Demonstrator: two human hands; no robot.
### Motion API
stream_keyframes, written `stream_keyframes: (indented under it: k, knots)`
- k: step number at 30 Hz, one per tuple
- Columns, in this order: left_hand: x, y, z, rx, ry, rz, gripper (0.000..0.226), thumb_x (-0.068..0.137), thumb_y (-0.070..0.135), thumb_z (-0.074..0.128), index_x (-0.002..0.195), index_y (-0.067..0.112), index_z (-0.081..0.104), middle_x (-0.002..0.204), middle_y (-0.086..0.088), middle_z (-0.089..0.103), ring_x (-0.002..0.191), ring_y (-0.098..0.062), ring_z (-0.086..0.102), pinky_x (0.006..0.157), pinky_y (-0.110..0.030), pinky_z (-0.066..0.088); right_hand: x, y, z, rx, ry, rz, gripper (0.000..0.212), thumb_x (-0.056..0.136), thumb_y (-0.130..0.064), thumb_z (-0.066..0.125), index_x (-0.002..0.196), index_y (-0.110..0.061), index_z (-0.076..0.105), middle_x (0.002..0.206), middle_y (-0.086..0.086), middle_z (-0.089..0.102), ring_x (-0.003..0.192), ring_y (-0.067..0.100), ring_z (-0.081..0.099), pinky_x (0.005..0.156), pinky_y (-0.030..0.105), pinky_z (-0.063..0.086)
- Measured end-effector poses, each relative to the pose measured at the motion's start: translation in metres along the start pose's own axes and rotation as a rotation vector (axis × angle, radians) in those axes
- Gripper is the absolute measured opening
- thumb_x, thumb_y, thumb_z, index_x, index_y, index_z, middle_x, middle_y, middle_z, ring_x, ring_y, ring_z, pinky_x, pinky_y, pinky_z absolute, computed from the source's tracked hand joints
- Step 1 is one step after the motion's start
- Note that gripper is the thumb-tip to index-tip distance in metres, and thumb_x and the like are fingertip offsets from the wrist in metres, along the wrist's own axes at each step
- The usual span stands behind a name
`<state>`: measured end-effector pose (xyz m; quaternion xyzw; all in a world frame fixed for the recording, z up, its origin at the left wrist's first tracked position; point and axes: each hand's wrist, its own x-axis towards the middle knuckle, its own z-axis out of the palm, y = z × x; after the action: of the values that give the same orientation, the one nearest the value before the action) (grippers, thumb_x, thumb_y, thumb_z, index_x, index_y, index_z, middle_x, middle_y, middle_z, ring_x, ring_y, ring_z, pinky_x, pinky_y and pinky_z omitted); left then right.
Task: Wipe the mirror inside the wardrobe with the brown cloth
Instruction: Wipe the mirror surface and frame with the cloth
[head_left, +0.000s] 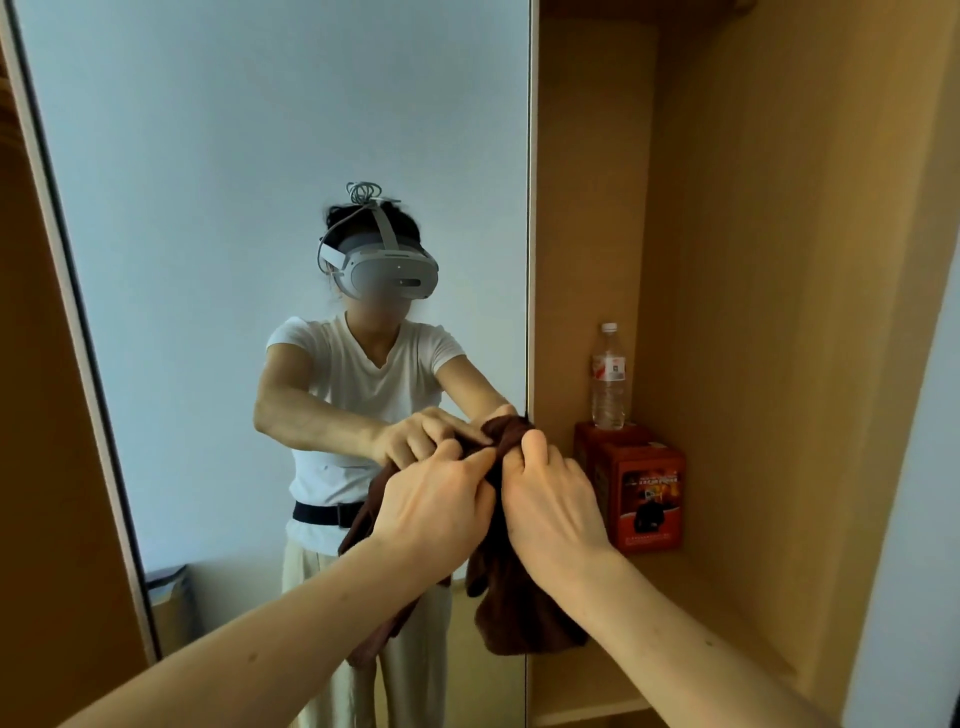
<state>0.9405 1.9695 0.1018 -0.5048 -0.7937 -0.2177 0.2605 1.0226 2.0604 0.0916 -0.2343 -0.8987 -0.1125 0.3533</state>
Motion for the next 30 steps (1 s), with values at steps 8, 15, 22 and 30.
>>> stream_keyframes:
  k: [8, 15, 22, 30]
  knots:
    - [0.040, 0.002, -0.026, 0.018, 0.224, 0.053, 0.034, 0.093, 0.024, 0.041, 0.119, 0.025, 0.061, 0.096, -0.007, 0.059, 0.084, -0.029, 0.055, 0.063, -0.034, 0.043, 0.049, 0.003, -0.049, -0.030, 0.107, -0.057, 0.028, 0.097, -0.011, 0.035, 0.122, -0.005, 0.046, 0.119, 0.012, 0.041, 0.100, 0.027, 0.050, 0.082, 0.034, 0.040]
    - [0.005, -0.012, 0.001, 0.105, 0.096, 0.128, 0.049, 0.082, 0.036, 0.028, 0.109, 0.026, 0.067, 0.073, -0.001, 0.050, 0.046, -0.024, 0.051, 0.036, -0.027, 0.033, 0.009, -0.001, -0.006, 0.013, 0.048, -0.046, 0.015, 0.068, -0.004, 0.063, 0.082, -0.002, 0.066, 0.077, 0.012, 0.054, 0.057, 0.026, 0.055, 0.050, 0.035, 0.047]
    - [0.040, -0.003, -0.026, 0.067, 0.227, 0.081, 0.042, 0.091, 0.032, 0.033, 0.125, 0.029, 0.058, 0.099, -0.007, 0.057, 0.081, -0.029, 0.051, 0.064, -0.037, 0.046, 0.049, 0.008, -0.041, 0.001, 0.175, -0.085, 0.027, 0.098, -0.012, 0.037, 0.122, -0.005, 0.048, 0.117, 0.012, 0.043, 0.097, 0.026, 0.052, 0.080, 0.032, 0.041]
    - [-0.011, -0.017, 0.005, 0.189, -0.191, 0.068, 0.044, 0.095, 0.033, 0.037, 0.137, 0.046, 0.042, 0.103, 0.001, 0.051, 0.088, -0.023, 0.057, 0.063, -0.029, 0.039, -0.024, 0.017, -0.005, 0.077, -0.196, -0.225, 0.018, 0.084, -0.004, 0.059, 0.102, -0.008, 0.059, 0.101, 0.008, 0.048, 0.085, 0.027, 0.055, 0.067, 0.034, 0.043]
